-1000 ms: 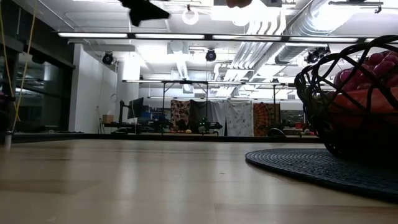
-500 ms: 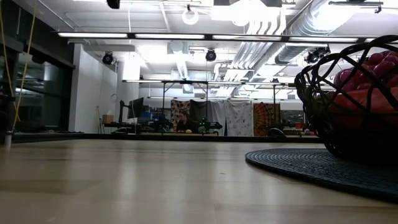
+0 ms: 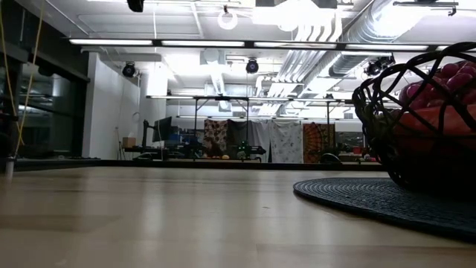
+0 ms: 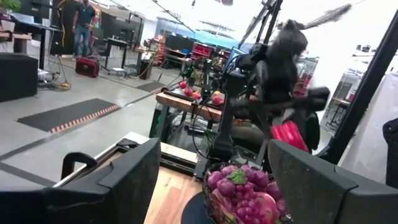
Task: Build produce basket
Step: Put the red bell pepper into the basket, then return to Home Position
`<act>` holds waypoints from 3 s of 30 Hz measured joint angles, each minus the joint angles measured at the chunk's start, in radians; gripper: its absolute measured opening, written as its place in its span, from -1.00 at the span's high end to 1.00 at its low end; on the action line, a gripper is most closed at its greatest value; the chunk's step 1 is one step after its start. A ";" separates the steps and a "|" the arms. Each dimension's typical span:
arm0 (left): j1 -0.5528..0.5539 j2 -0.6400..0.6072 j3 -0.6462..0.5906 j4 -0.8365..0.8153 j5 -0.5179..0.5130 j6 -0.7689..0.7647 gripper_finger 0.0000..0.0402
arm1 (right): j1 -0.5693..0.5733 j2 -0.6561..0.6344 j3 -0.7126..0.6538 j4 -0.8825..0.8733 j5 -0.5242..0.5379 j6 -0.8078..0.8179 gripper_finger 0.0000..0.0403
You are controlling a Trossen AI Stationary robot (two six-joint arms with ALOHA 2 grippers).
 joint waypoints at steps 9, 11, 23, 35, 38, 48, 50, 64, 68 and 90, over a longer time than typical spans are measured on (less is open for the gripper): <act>0.000 0.000 0.000 0.000 0.000 -0.007 -0.42 | 0.311 0.099 -0.088 -0.158 -0.103 0.507 -0.11; 0.000 0.000 0.000 0.000 0.000 -0.007 -0.42 | 0.362 0.120 -0.118 -0.168 -0.103 0.571 -0.12; 0.000 0.000 0.000 0.000 0.001 0.019 -0.42 | 0.465 0.276 -0.141 -0.249 -0.099 0.629 -0.12; 0.000 0.000 0.000 -0.007 0.001 0.019 -0.42 | 0.499 0.372 -0.141 -0.303 -0.101 0.629 -0.12; 0.000 0.000 0.000 -0.007 0.001 0.033 -0.42 | 0.499 0.372 -0.141 -0.320 -0.101 0.629 -0.13; 0.000 0.000 0.001 -0.008 0.001 0.046 -0.42 | 0.488 0.372 -0.097 -0.347 -0.113 0.566 -0.70; 0.000 0.000 0.001 -0.007 0.001 0.046 -0.42 | 0.476 0.372 -0.062 -0.412 -0.113 0.527 -0.83; 0.000 -0.001 0.001 -0.007 0.001 0.042 -0.42 | 0.204 0.363 0.377 -0.572 0.263 0.138 -0.98; 0.000 -0.001 0.001 -0.007 0.001 0.027 -0.42 | 0.087 0.363 0.391 -0.561 0.345 0.024 -0.98; -0.001 0.047 0.002 -0.104 0.031 0.157 -0.42 | -0.285 0.044 -0.400 0.888 0.069 -0.320 -0.98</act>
